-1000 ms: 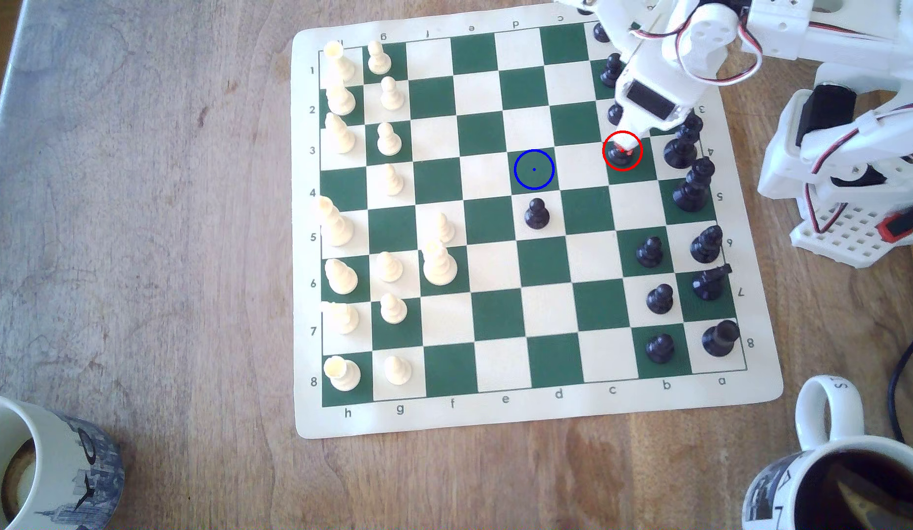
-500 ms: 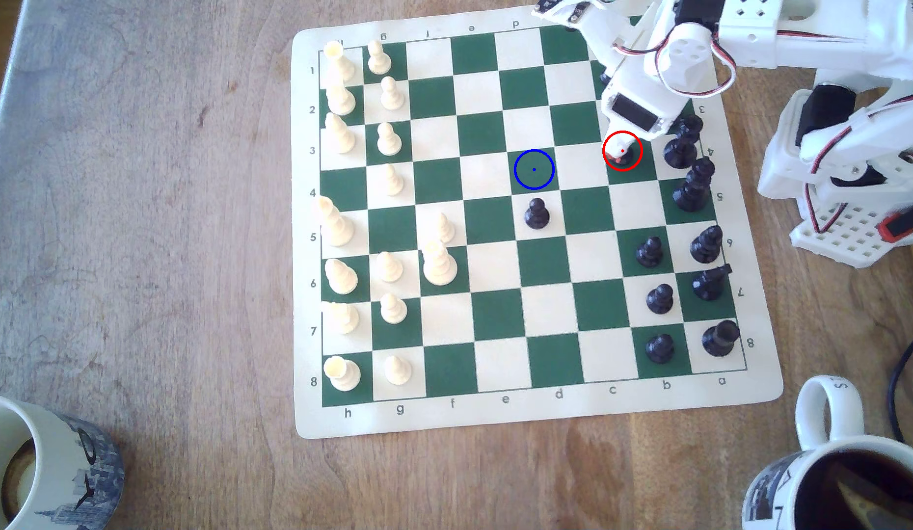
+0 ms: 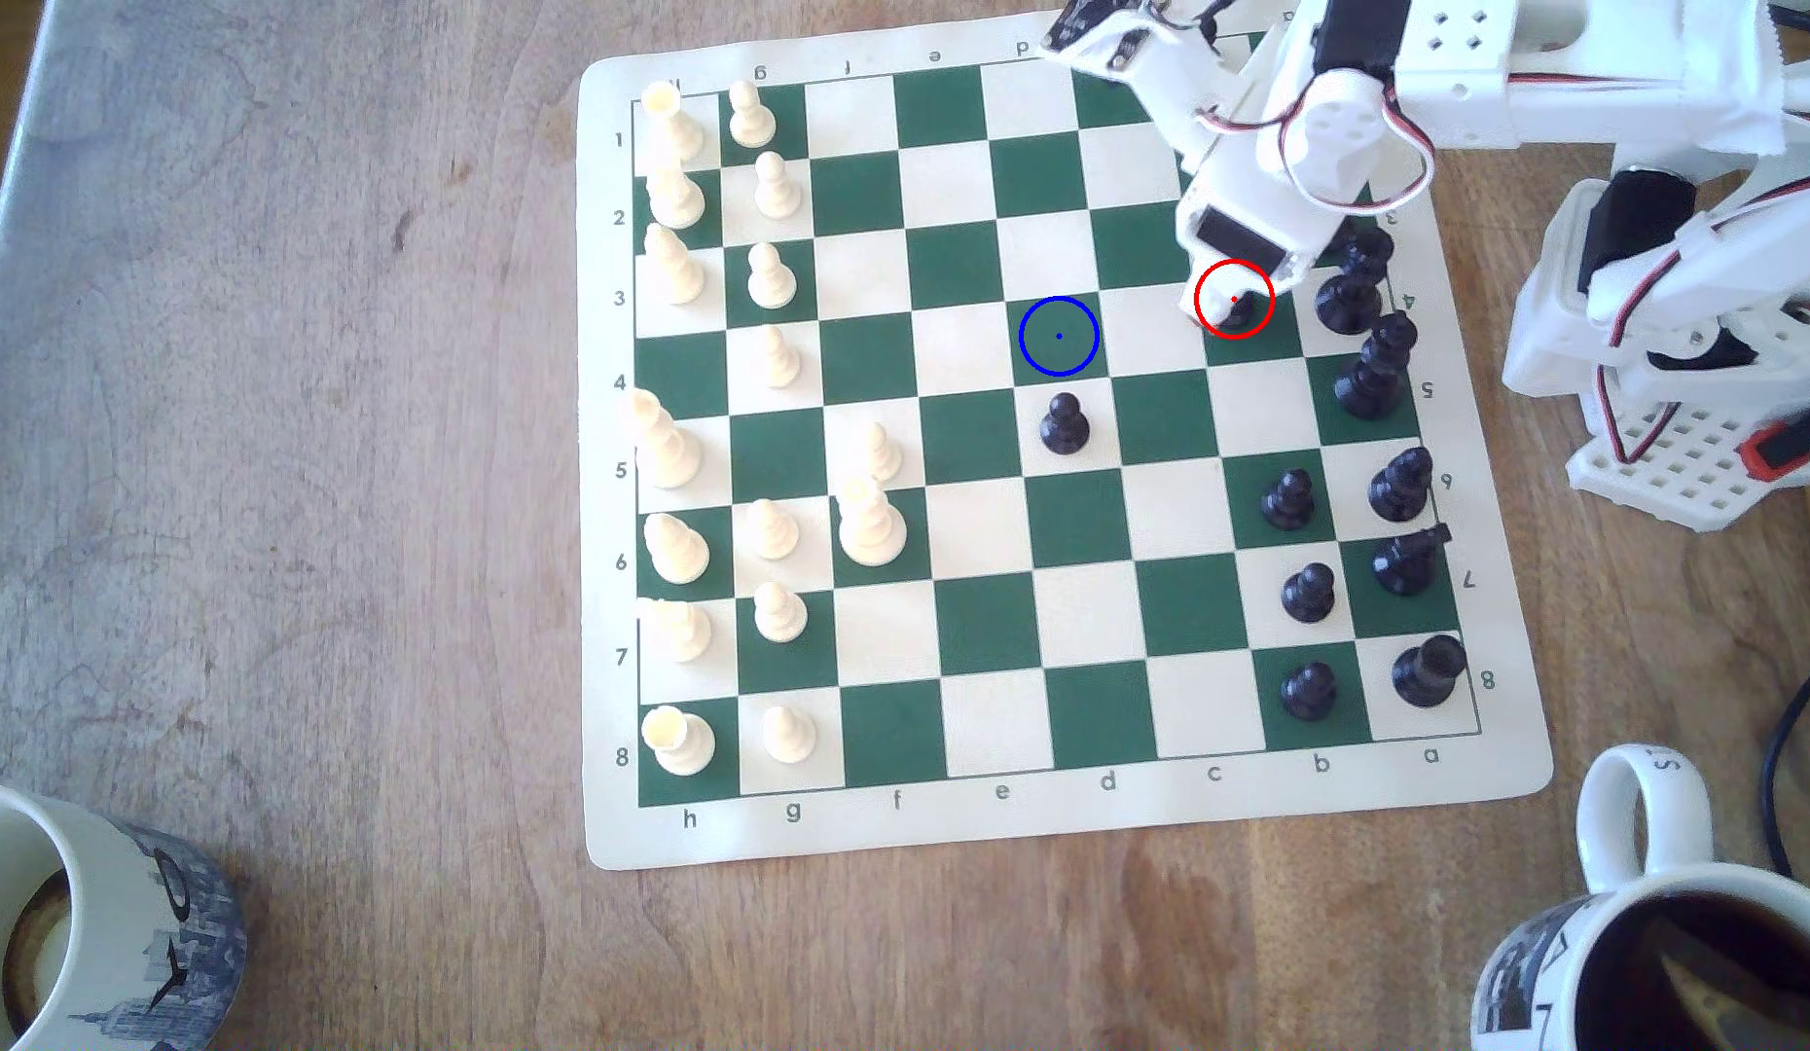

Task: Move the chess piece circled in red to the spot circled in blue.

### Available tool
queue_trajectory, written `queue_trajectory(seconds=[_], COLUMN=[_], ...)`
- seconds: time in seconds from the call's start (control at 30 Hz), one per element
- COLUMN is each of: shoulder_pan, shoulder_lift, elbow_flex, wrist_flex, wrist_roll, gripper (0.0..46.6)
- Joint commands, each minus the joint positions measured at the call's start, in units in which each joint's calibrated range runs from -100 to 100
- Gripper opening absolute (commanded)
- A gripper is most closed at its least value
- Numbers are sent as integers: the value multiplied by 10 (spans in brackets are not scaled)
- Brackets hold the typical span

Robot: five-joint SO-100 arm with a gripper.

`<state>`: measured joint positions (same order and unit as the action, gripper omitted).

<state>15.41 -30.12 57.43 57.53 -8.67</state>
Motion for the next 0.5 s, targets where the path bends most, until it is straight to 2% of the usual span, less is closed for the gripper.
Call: queue_trajectory(seconds=[0.0,0.23,0.47], shoulder_pan=[0,-4,-7], shoulder_lift=[2,3,3], elbow_flex=[-1,-1,-1], wrist_flex=[-12,-13,-10], wrist_roll=[-2,-3,-4], gripper=[145,124,123])
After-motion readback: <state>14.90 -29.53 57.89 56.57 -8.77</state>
